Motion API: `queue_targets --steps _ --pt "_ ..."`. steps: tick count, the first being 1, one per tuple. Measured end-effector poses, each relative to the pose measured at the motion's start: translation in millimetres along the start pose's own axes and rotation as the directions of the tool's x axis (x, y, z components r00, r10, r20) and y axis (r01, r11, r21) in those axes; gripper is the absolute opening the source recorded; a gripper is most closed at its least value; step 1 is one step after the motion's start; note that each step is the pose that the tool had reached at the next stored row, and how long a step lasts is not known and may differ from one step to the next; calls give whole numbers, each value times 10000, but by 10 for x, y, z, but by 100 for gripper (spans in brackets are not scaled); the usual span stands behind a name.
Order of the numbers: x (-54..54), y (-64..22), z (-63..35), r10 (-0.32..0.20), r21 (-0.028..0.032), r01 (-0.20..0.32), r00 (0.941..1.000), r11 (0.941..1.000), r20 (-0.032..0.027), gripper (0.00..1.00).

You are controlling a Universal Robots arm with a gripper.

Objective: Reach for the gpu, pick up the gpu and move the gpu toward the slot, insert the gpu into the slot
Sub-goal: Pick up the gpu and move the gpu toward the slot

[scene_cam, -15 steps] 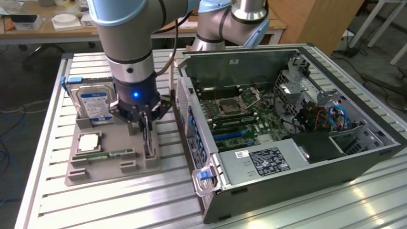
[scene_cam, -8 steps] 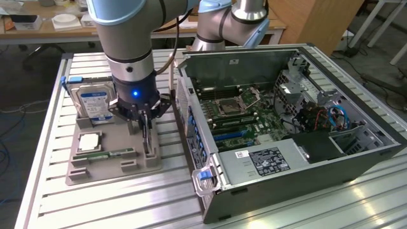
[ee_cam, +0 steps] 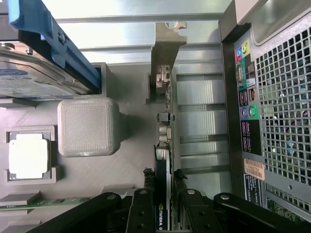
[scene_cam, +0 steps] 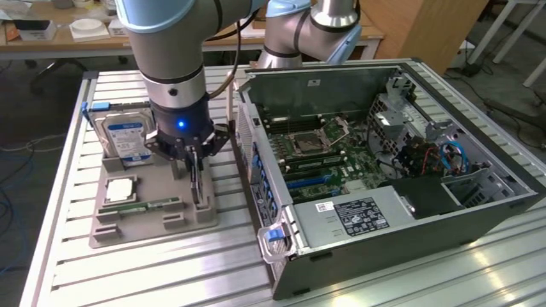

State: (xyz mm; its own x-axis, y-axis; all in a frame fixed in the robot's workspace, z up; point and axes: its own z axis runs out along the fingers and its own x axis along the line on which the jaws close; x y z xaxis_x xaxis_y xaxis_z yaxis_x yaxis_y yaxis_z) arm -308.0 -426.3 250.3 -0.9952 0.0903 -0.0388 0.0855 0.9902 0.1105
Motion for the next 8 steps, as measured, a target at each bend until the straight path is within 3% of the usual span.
queue_targets --steps 8 --pt "13 -8 30 1 -19 -1 10000 10000 0 26"
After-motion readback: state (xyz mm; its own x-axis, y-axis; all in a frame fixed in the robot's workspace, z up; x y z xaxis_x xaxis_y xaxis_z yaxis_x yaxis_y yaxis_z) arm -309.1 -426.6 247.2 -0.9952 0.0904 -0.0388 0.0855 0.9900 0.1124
